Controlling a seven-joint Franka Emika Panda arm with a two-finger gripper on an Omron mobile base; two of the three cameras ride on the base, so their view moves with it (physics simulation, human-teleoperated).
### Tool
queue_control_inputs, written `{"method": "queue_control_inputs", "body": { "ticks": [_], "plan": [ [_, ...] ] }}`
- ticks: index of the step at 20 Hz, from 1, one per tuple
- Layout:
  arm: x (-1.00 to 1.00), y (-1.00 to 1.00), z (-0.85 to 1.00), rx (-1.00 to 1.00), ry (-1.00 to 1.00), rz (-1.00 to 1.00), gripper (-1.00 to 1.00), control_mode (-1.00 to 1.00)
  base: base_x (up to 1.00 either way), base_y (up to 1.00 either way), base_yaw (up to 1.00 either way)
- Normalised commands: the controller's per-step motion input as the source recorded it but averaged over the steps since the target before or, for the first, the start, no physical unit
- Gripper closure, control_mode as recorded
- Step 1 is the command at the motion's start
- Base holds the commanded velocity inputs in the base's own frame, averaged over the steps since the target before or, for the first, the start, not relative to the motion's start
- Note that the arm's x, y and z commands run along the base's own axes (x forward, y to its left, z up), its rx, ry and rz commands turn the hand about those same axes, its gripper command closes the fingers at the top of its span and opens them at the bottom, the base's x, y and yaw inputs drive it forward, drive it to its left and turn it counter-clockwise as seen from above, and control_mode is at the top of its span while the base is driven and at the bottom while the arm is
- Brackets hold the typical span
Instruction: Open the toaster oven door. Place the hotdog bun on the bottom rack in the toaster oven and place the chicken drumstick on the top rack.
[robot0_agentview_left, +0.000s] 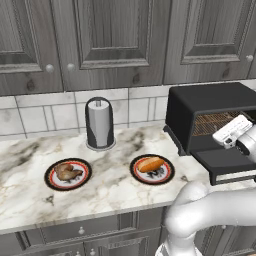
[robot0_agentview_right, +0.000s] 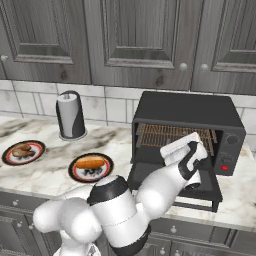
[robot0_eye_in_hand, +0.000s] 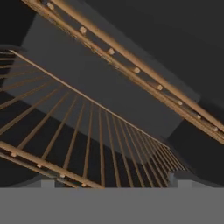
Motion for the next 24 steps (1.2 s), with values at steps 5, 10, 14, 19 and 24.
{"method": "queue_control_inputs", "body": {
  "ticks": [5,10,14,19,24],
  "plan": [
    [0.29,0.01,0.03,0.08,-0.04,0.00,-1.00,-1.00,0.00,0.00,0.00],
    [0.10,-0.01,-0.19,0.00,0.01,0.00,1.00,-1.00,0.00,0.00,0.00],
    [-0.05,-0.34,0.00,-0.02,0.02,0.06,1.00,-1.00,0.00,0.00,0.00],
    [-0.69,-0.42,0.00,-0.20,0.03,0.27,1.00,-1.00,0.00,0.00,0.00],
    [-1.00,-0.47,-0.13,-0.34,0.03,0.45,1.00,-1.00,0.00,0.00,0.00]
  ]
}}
